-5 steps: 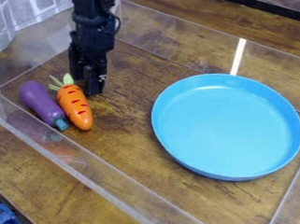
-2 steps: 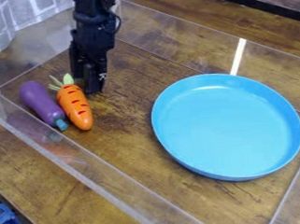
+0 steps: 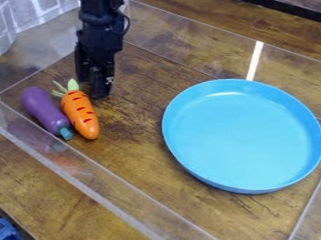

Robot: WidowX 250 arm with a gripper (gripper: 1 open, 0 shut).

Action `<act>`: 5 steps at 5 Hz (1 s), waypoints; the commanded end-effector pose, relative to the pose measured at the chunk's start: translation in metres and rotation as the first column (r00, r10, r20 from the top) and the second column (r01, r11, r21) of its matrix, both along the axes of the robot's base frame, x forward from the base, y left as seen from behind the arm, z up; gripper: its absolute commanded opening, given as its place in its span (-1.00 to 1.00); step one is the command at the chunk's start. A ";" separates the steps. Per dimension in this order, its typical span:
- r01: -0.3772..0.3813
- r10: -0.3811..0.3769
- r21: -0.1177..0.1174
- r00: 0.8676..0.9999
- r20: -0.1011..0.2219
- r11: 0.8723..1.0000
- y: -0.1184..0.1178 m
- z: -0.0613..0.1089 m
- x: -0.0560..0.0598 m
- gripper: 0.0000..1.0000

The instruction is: Move the carrot to the left side

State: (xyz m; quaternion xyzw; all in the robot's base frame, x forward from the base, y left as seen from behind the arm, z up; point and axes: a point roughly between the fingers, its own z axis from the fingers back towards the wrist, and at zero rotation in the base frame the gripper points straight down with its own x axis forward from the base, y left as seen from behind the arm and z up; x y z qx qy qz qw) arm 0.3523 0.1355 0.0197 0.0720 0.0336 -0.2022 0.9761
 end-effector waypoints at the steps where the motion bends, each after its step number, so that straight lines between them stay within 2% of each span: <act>1: -0.037 0.037 0.015 0.999 -0.004 0.999 0.019 -0.002 -0.005 -1.00; 5: -0.038 0.039 0.030 0.999 -0.012 0.999 0.029 -0.007 -0.002 -1.00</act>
